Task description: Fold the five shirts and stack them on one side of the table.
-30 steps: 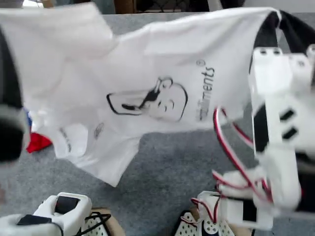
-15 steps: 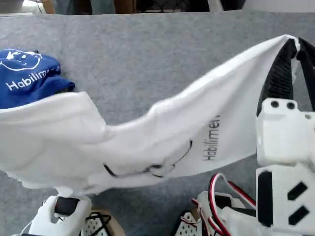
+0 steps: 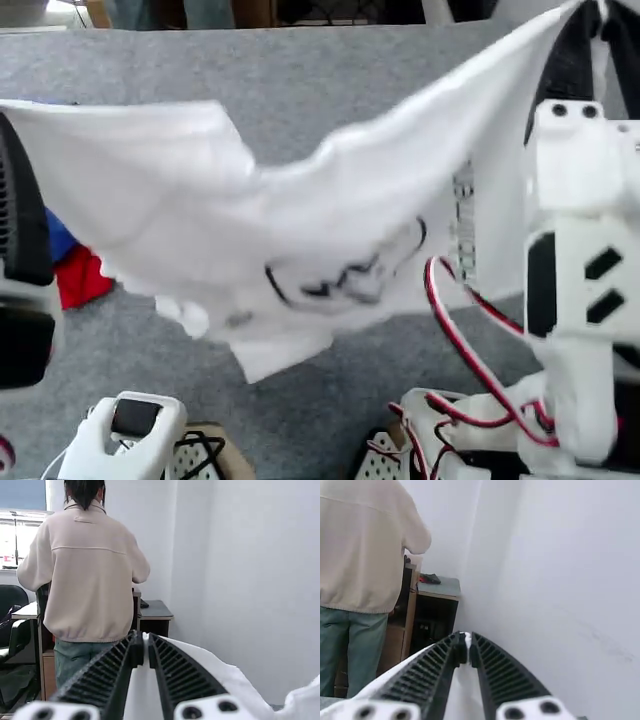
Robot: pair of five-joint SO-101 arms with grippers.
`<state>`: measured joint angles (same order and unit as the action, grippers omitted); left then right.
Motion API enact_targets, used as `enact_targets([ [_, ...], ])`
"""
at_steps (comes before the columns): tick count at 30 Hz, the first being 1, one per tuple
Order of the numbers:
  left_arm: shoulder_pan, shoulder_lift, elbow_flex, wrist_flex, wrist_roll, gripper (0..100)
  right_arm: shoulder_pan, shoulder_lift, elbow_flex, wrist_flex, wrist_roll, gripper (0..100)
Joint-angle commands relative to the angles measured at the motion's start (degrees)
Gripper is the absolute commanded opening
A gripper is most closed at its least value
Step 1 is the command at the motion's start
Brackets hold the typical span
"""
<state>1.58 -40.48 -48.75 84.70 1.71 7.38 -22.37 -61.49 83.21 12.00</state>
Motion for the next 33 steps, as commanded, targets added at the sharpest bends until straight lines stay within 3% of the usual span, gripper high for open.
enact_targets([
  [1, 0.66, -0.18, 0.48, -2.11, 0.26, 3, 0.62, 0.40, 0.48, -1.93, -0.09, 1.6],
  [10, 0.04, 0.44, 0.92, -12.04, -0.09, 3, 0.62, 0.22, 0.22, 15.03, -0.26, 1.5],
  [18, 0.48, -0.18, 1.01, -11.87, 0.35, 3, 0.62, -2.15, 0.22, 14.33, 0.00, 1.5],
  [26, 0.57, -3.08, 0.40, -6.33, 1.58, 3, 0.70, -4.00, 0.13, 12.22, 0.00, 1.6],
  [33, 0.13, -3.87, 0.92, -11.96, 1.67, 3, 0.70, -5.14, 0.40, 15.91, 0.00, 1.5],
])
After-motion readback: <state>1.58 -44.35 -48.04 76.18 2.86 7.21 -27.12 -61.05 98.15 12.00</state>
